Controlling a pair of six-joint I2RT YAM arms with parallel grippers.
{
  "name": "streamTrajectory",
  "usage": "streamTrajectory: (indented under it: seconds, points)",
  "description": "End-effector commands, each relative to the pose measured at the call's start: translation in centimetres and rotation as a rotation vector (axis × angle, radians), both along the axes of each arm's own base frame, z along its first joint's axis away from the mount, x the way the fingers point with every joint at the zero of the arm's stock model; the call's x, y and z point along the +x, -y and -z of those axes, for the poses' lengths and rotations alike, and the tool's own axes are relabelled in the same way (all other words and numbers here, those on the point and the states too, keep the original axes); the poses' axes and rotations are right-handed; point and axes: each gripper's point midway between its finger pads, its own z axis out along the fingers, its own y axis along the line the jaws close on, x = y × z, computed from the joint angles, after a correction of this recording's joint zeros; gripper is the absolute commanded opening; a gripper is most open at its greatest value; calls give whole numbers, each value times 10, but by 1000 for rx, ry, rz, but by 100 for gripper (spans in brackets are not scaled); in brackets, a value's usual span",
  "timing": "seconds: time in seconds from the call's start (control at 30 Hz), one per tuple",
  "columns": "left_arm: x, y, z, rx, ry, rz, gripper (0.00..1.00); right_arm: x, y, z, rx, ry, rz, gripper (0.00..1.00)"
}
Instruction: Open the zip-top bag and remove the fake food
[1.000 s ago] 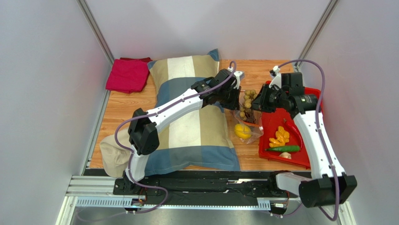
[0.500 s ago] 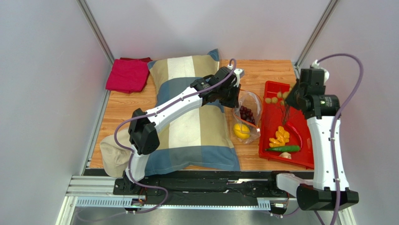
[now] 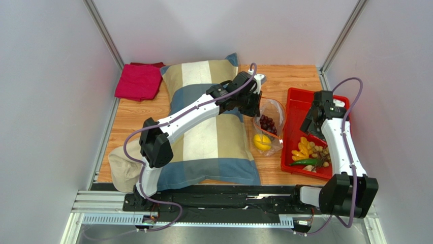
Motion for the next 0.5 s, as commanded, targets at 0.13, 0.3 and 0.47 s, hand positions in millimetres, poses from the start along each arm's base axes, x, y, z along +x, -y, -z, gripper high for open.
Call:
streamTrajectory:
  seconds: [0.13, 0.3, 0.47]
  points:
    - [2, 7, -33, -64, 61, 34, 0, 67, -102, -148, 205, 474, -404, 70]
    - [3, 11, -33, -72, 59, 33, 0, 71, -198, -148, 463, 441, -667, 50]
    - [3, 12, -33, -75, 60, 32, 0, 70, -227, -97, 536, 278, -690, 26]
